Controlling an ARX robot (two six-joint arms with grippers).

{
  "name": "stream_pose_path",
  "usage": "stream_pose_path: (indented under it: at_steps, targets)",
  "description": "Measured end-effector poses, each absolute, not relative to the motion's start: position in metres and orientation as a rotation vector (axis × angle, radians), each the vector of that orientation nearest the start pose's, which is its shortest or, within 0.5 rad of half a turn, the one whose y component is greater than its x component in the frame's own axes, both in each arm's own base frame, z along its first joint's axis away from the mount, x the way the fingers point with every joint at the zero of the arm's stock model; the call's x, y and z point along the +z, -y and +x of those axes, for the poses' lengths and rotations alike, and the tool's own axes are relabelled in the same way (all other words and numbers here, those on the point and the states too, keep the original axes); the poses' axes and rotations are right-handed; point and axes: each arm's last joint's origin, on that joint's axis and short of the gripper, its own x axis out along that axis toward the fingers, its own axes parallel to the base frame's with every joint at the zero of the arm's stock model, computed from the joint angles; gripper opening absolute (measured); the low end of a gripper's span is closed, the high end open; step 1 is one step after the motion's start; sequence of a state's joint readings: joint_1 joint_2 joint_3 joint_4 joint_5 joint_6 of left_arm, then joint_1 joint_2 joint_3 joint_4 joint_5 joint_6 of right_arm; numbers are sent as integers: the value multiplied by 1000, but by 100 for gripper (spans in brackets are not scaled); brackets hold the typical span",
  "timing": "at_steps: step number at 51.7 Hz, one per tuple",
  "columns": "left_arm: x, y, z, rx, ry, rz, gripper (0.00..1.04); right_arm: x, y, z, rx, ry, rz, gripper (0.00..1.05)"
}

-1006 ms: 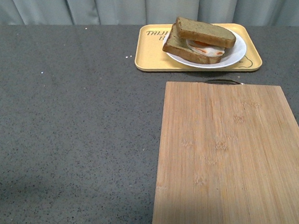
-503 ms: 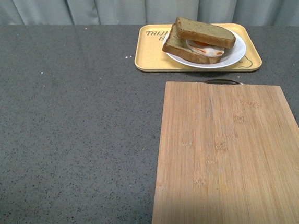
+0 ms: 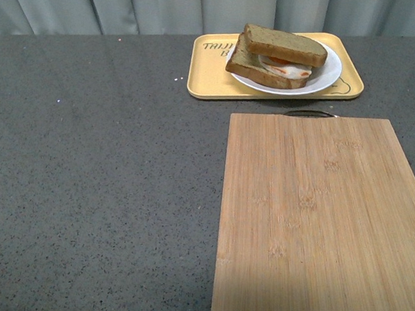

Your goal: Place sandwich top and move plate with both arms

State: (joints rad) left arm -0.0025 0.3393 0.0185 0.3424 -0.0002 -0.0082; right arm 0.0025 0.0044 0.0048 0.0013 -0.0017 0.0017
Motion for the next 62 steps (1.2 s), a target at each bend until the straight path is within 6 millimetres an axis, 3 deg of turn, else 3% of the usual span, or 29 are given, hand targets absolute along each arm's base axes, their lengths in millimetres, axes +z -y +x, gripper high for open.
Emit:
stream_pose_path:
  at_steps: [37,62]
  targets:
    - [170,0,97,-3,16,-8,4,165,0,98,4,2,2,95]
    - [170,0,97,-2,17,-8,77,165,0,98,4,2,2,95]
